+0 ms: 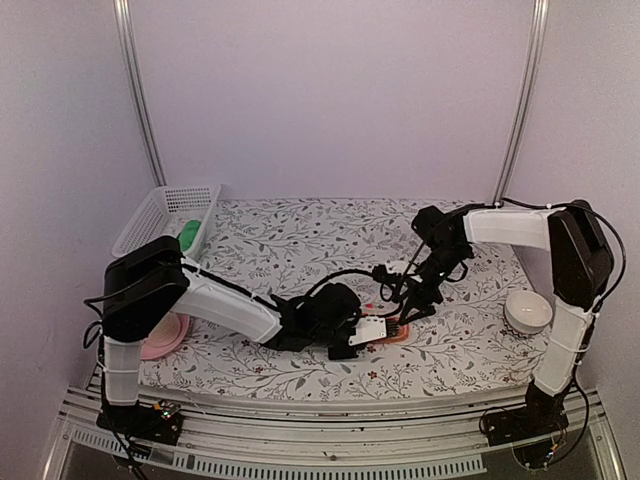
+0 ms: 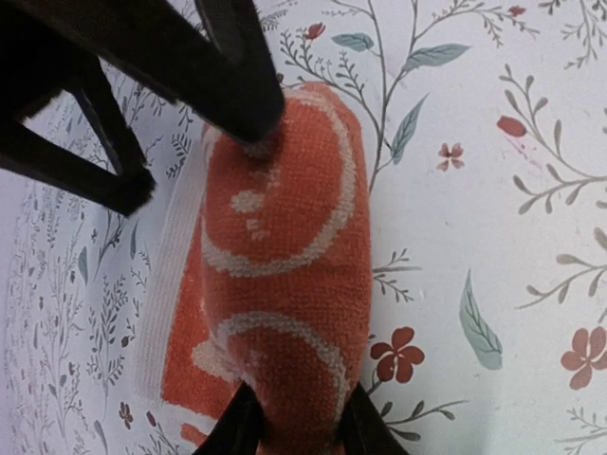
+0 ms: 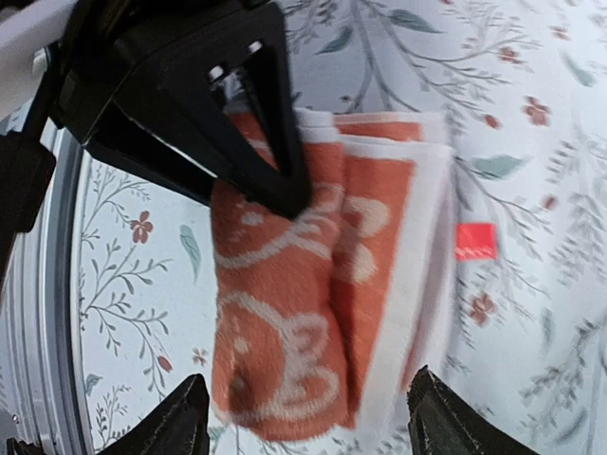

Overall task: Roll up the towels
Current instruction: Roll the towel at the center of the board.

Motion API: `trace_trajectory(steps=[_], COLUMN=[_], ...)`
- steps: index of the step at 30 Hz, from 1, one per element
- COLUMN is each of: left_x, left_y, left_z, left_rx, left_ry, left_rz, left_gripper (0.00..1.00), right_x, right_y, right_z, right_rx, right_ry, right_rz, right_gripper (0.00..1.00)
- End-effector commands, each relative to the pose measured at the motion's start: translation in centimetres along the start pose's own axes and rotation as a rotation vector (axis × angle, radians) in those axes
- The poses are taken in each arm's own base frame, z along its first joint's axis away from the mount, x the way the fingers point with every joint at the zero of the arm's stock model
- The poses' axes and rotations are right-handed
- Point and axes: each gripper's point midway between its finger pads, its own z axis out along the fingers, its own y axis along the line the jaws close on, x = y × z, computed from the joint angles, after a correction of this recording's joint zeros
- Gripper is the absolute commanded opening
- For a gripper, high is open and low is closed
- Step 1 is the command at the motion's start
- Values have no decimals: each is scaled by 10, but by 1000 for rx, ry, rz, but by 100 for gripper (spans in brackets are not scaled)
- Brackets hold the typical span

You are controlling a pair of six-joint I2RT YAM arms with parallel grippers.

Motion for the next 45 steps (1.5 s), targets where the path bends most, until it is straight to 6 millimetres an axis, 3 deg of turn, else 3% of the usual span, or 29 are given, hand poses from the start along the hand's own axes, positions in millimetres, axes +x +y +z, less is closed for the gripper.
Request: trace_trajectory(steps=[1, 3, 5, 12, 17, 30, 34, 45], left_x=[48, 44, 42, 32, 24, 19, 19, 18], left_y=[-35, -36, -39, -32, -26, -24, -21, -17], left_z=[15, 22, 27, 39, 40, 44, 46, 43], left_rx=[180, 212, 244, 289, 378, 515, 524, 583], left_ry=[196, 217, 238, 305, 287, 252, 258, 238], left_rz=[-178, -234, -293, -500, -666, -831, -845, -900], left_gripper=[24, 25, 26, 27, 27, 28, 29, 32], right_x=[-7, -8, 4, 42, 56, 26, 16, 25], right_y=[-28, -26, -17, 19, 26, 21, 13, -13], right_z=[-55, -73, -73, -51, -41, -31, -24, 4], right_rx=[251, 326, 352, 369, 393, 527, 583, 641], right_ry=[-64, -91, -91, -28, -5, -50, -24, 89], right_rz=[-26, -61, -90, -276, -343, -533, -572, -550], right_gripper=[73, 74, 74, 68, 67, 64, 58, 42])
